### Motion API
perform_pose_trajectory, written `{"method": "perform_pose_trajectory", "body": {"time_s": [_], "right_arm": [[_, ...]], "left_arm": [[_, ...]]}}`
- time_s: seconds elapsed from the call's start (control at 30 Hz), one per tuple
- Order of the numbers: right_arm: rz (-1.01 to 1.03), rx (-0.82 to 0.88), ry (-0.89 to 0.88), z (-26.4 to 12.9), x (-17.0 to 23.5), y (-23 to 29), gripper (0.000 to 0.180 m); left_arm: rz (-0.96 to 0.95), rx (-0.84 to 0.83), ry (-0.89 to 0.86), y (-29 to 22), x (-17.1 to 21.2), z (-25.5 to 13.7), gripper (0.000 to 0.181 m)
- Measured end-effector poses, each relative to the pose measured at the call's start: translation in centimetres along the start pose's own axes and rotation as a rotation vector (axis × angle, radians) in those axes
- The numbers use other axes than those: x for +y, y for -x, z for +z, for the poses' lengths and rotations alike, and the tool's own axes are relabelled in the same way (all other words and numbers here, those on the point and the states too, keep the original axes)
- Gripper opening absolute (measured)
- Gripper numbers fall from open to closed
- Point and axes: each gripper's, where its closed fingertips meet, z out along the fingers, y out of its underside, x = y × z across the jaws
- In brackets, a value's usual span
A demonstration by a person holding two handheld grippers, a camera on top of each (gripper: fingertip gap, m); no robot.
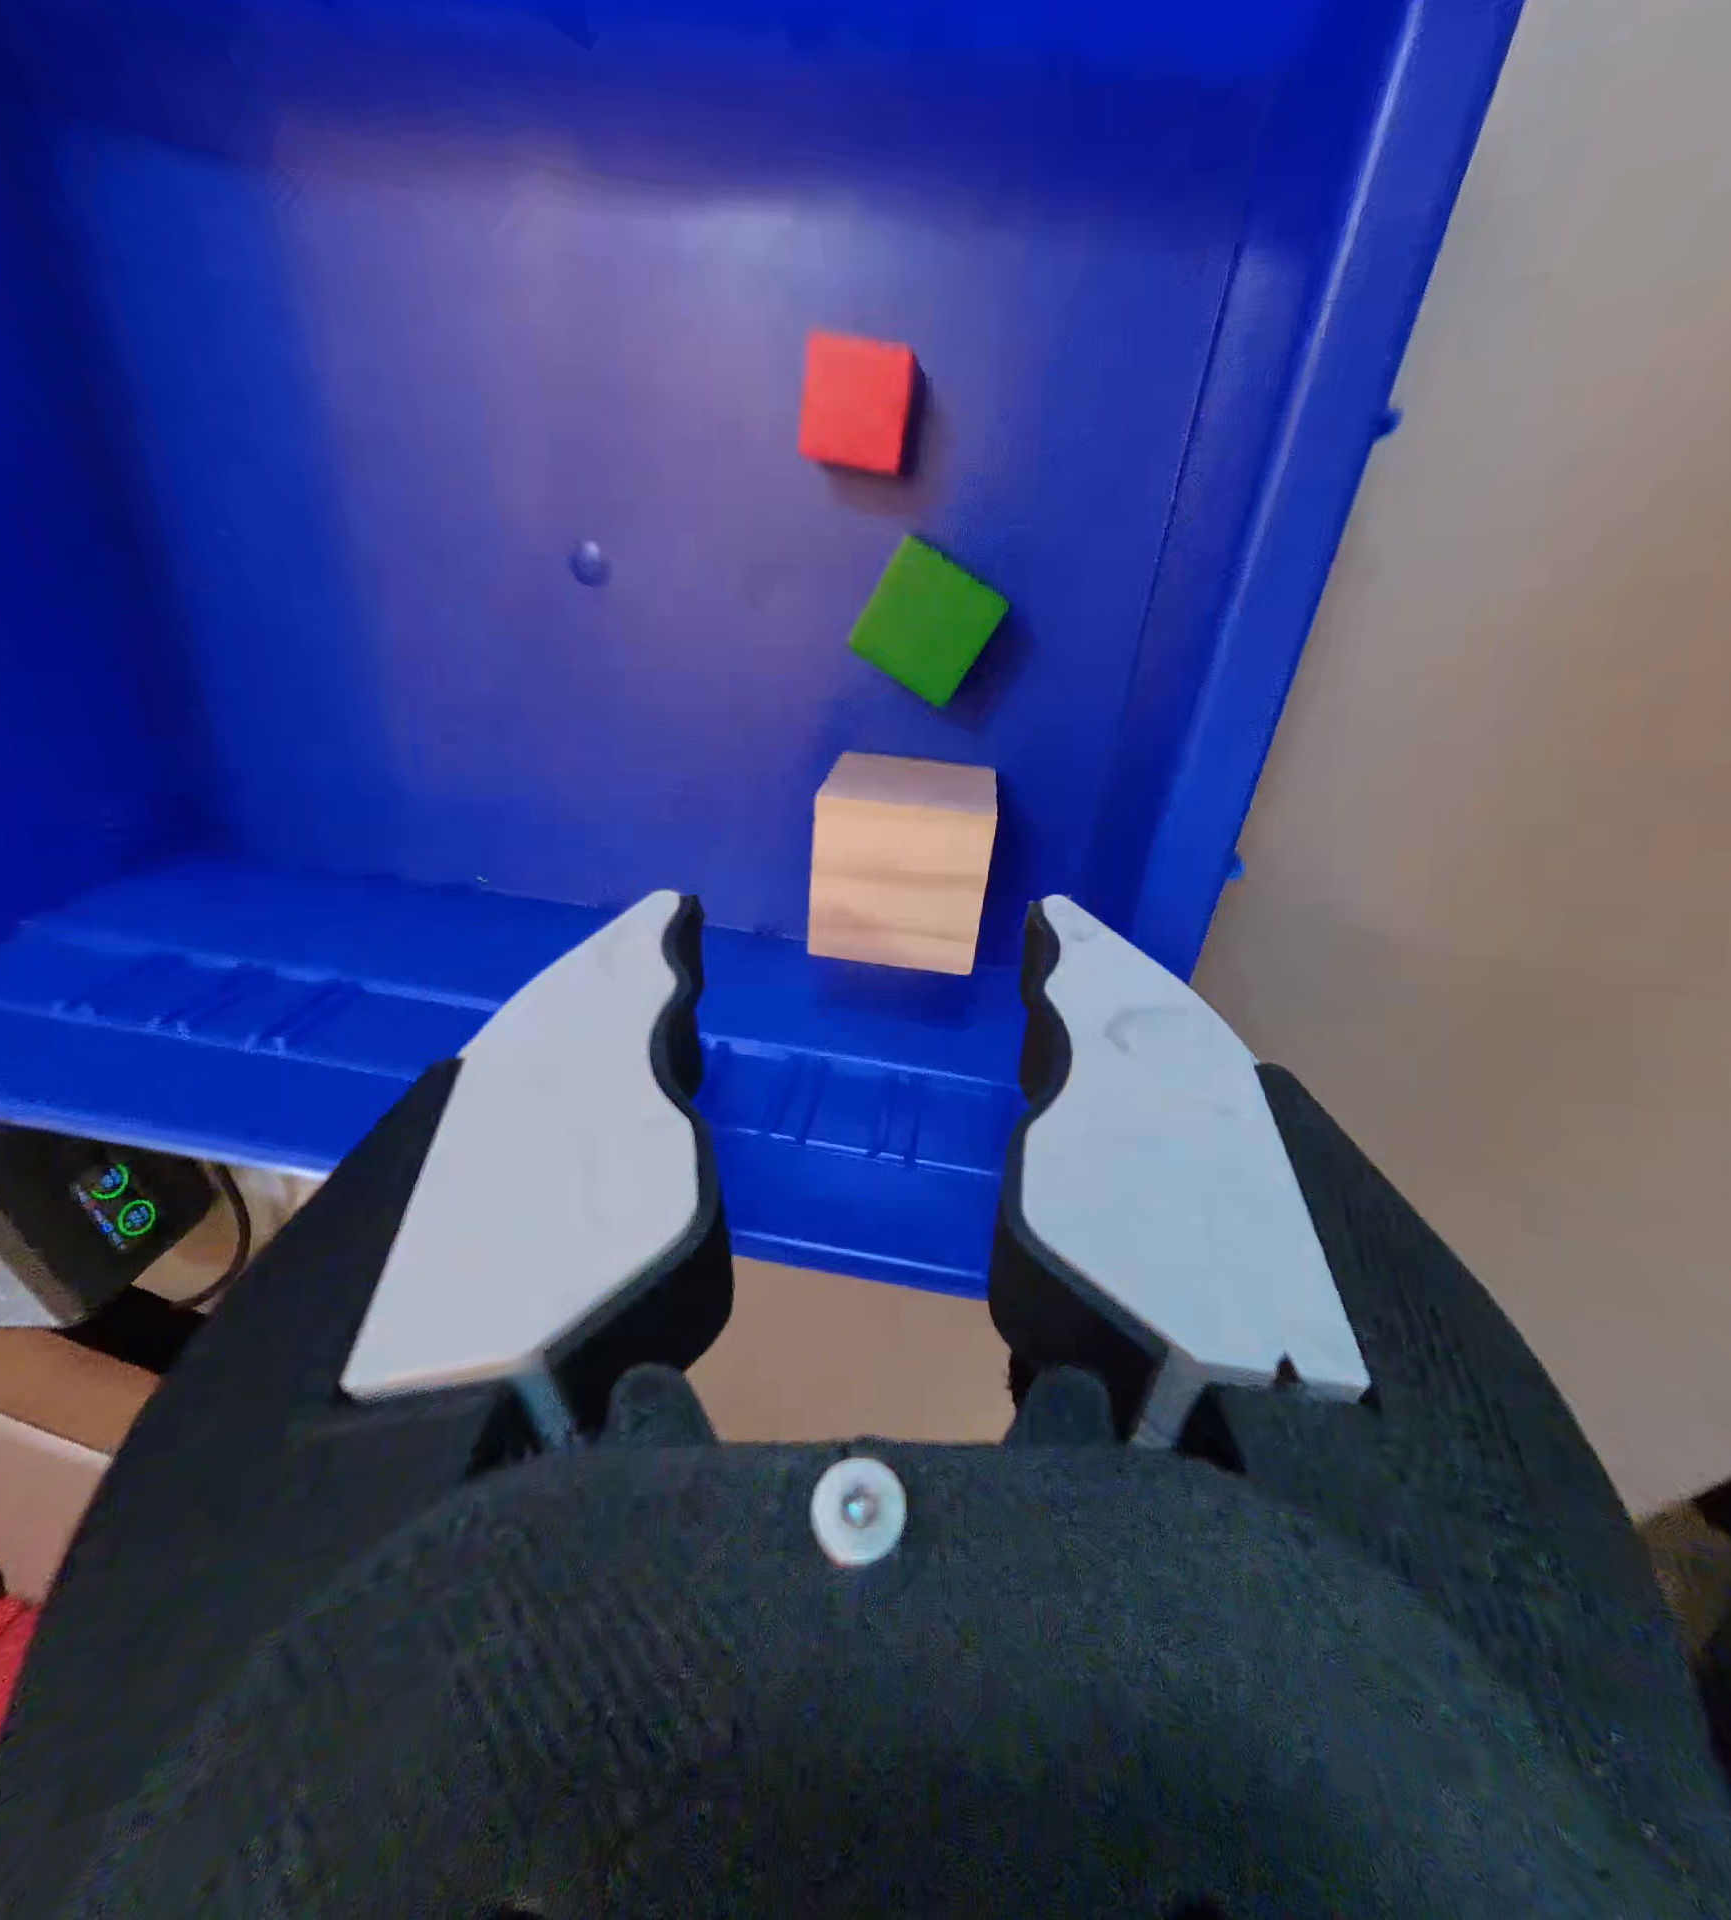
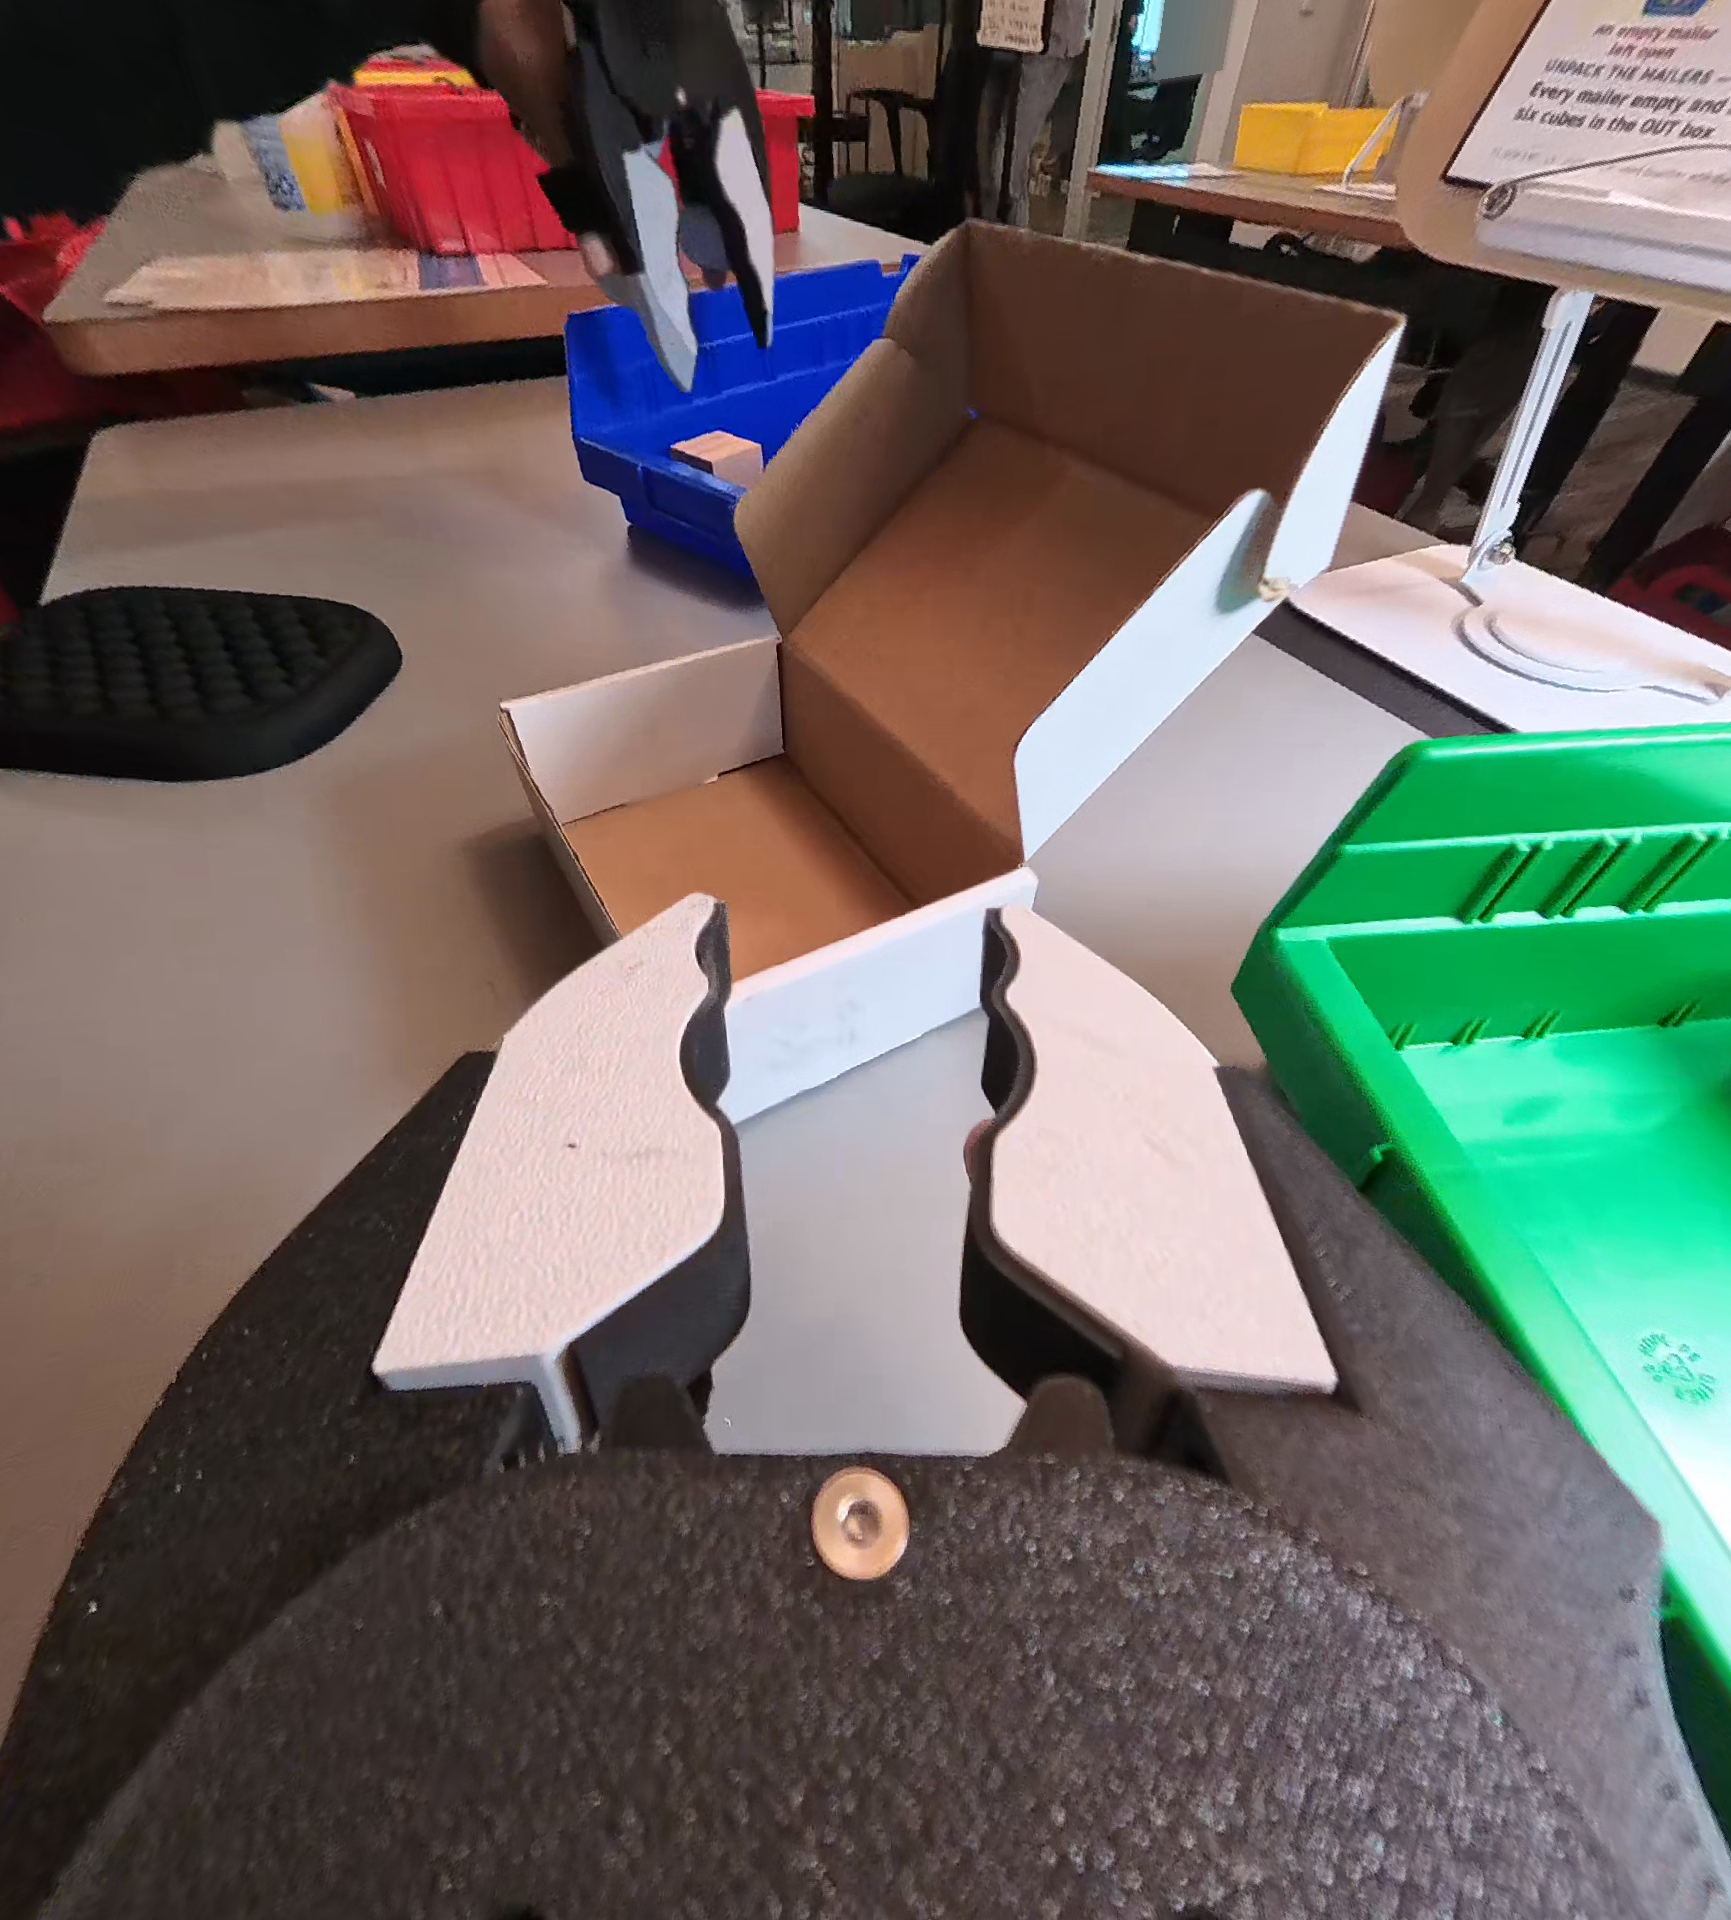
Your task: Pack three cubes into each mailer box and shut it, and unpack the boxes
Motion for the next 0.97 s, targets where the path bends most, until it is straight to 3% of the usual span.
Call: {"method": "perform_pose_trajectory", "body": {"time_s": [0.03,0.3,0.57,0.77,0.97], "right_arm": [[-0.001,0.007,-0.003,0.0,0.1,-0.1,0.046],[-0.044,0.047,-0.023,-0.5,0.3,-0.7,0.045],[-0.058,0.052,-0.022,-0.8,0.4,-0.8,0.043],[-0.061,0.064,-0.043,-1.2,0.0,-0.9,0.040],[-0.066,0.036,-0.034,-0.8,0.1,-0.3,0.041]], "left_arm": [[0.012,0.016,0.049,-0.2,0.3,0.6,0.058],[0.064,0.083,0.274,-0.8,1.9,3.7,0.047],[0.030,0.057,0.226,-0.2,0.9,4.1,0.042],[0.068,-0.013,0.131,-1.3,-3.1,-1.5,0.041],[0.258,-0.009,0.009,-8.6,-10.6,-9.0,0.041]]}}
